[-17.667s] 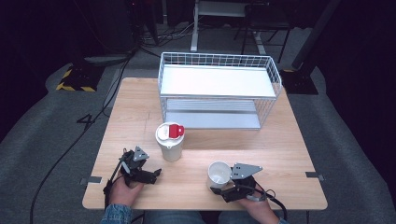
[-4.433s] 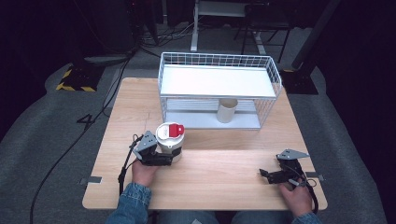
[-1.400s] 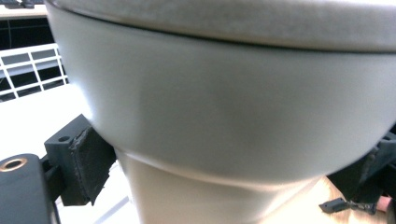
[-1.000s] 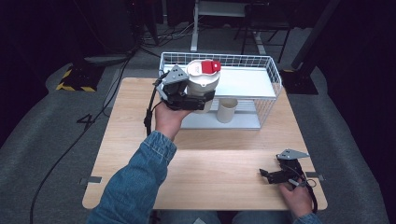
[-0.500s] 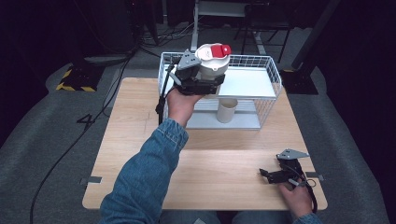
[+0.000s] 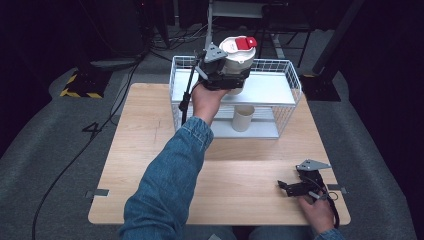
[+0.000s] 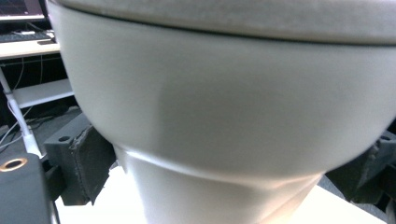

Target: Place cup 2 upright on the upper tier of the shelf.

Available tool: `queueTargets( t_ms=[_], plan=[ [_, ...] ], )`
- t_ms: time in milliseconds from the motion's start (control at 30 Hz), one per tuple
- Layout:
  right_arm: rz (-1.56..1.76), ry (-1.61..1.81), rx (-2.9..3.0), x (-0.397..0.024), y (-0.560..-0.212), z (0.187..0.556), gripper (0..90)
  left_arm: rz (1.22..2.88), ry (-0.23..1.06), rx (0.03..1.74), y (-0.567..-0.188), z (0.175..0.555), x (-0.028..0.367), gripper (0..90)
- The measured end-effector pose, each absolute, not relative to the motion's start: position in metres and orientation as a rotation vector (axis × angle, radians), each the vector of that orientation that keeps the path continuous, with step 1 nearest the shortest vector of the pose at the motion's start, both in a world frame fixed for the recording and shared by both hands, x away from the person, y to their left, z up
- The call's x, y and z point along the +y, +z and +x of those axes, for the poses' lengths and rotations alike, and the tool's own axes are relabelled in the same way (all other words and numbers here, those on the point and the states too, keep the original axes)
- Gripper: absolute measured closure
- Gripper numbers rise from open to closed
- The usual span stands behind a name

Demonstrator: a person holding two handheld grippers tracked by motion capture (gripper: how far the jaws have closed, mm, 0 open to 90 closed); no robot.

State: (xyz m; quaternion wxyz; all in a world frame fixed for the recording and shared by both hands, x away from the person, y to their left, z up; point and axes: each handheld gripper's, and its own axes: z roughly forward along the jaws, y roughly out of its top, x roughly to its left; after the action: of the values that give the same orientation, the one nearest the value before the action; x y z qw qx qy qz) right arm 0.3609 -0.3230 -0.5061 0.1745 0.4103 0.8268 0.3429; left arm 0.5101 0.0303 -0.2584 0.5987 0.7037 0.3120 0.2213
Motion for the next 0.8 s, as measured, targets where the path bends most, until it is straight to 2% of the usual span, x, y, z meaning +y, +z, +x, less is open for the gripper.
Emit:
queueTargets(
  t_ms=[167, 800],
  plan=[
    [1.162, 0.970, 2.343, -0.323, -0.506, 0.361, 0.0, 1.633, 0.562, 0.733, -0.258, 0.519, 0.020, 9.3],
    [1.165, 0.970, 2.340, -0.322, -0.506, 0.361, 0.1, 1.637, 0.543, 0.808, -0.274, 0.543, -0.004, 9.3]
  ],
)
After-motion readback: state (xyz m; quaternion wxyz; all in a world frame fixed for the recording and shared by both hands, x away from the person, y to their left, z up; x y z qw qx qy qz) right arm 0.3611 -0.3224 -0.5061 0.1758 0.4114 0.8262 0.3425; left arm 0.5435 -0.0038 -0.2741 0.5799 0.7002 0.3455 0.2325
